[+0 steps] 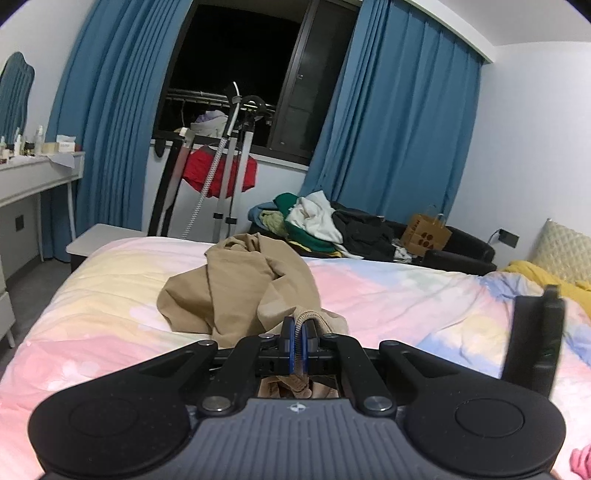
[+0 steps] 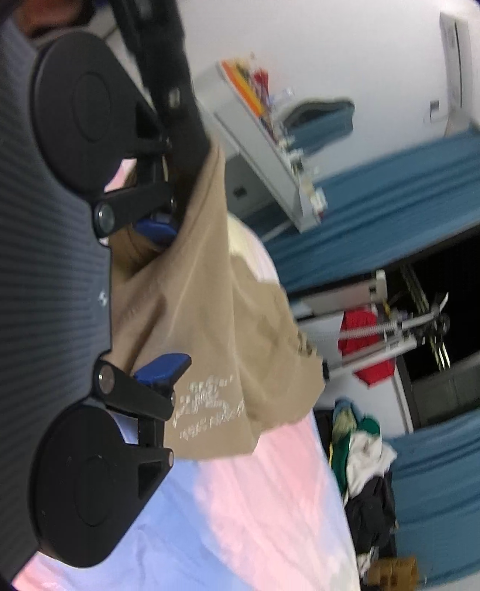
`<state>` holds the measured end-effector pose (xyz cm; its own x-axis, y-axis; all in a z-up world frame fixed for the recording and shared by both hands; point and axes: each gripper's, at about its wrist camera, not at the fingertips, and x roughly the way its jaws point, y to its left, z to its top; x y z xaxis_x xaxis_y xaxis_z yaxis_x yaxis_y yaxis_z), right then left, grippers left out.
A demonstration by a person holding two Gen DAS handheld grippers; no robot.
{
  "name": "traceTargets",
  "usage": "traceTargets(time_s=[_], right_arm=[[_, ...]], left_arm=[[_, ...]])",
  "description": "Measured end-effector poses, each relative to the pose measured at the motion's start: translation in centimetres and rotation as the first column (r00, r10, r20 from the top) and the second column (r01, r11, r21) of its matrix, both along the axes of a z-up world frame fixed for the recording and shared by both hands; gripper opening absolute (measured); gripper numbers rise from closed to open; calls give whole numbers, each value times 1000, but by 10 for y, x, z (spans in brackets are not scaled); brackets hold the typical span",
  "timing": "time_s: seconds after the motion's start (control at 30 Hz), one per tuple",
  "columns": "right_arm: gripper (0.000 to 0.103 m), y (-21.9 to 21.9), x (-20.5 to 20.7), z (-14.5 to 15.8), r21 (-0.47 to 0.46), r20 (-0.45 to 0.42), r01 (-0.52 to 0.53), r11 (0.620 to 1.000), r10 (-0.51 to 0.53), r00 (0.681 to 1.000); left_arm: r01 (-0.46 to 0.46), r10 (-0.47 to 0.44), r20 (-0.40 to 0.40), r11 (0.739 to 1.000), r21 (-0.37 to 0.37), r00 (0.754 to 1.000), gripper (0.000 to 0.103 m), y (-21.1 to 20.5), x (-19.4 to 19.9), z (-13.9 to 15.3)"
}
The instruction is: Fold clothes
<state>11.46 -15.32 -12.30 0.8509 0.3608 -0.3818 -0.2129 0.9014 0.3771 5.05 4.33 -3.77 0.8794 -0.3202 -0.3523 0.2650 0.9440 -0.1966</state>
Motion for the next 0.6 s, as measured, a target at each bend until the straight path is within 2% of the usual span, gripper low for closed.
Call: traceTargets(time_s=[0.13, 0.2, 0.27, 0.3, 0.33, 0.37, 0.4, 0.5, 0.6], right_arm=[[67, -9, 7, -19, -72, -101, 117, 990, -124, 987], [68, -22, 12, -29, -32, -182, 137, 990, -141, 973], [69, -29, 14, -38, 15, -258, 136, 991, -127, 958], [66, -30, 15, -42, 17, -288, 123, 992, -113, 951], [60, -31, 14, -44, 9, -310, 119, 993, -110, 944], [36, -34, 12, -44, 13, -311, 130, 991, -120, 943], [3, -40, 11, -41, 27, -297, 152, 988, -137, 945], [3, -55, 6, -31, 72, -254, 213, 974, -189, 949], [3, -61, 0, -16, 82, -188, 213, 974, -195, 963]], left_arm=[[-45, 45, -14, 998, -33, 999, 4, 9, 4, 0], [-55, 53, -24, 996, -69, 998, 3, 13, 6, 1], [-72, 71, -13, 995, -71, 997, 4, 15, 6, 3], [-81, 81, -6, 994, -71, 997, 4, 16, 6, 4], [-94, 94, -2, 993, -75, 996, 4, 18, 6, 4], [-108, 108, 1, 991, -79, 994, 3, 20, 7, 5], [-121, 122, 5, 989, -84, 993, 3, 22, 7, 6], [-138, 137, -14, 985, -99, 990, 4, 26, 11, 7], [-136, 133, -34, 985, -105, 991, 4, 26, 14, 6]])
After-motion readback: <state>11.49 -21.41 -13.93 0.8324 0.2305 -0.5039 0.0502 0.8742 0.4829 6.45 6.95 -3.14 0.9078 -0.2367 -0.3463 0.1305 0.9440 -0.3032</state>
